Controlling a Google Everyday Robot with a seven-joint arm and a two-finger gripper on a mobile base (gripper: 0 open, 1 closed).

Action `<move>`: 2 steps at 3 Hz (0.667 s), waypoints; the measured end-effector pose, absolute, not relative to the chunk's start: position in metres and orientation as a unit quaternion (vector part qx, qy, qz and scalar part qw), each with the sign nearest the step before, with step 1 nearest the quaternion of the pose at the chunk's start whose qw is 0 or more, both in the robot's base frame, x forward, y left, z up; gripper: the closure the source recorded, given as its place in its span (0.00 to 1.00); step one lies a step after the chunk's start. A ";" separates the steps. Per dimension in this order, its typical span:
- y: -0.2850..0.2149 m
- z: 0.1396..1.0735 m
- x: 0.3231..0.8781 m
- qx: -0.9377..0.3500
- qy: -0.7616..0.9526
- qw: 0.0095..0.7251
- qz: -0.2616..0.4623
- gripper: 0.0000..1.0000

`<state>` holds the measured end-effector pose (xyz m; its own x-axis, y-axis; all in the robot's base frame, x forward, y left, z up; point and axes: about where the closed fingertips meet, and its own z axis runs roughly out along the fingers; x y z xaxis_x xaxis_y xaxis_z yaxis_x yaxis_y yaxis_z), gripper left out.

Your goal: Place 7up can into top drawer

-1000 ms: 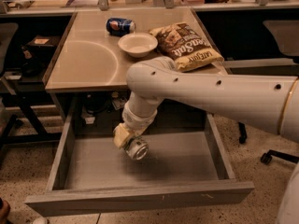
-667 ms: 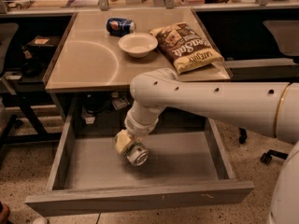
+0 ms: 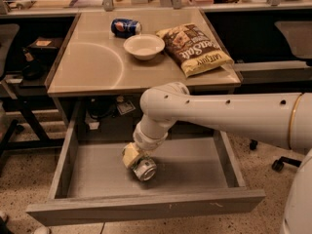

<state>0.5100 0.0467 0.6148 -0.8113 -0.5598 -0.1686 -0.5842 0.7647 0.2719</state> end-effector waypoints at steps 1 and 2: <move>0.047 0.615 0.510 -0.305 0.939 0.039 0.157 0.81; 0.047 0.615 0.510 -0.305 0.939 0.039 0.157 0.58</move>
Offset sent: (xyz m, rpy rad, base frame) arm 0.0000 0.0000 0.0000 0.0000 0.0000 0.0000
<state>0.5100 0.0467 0.6147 -0.8113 -0.5599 -0.1686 -0.5842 0.7647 0.2720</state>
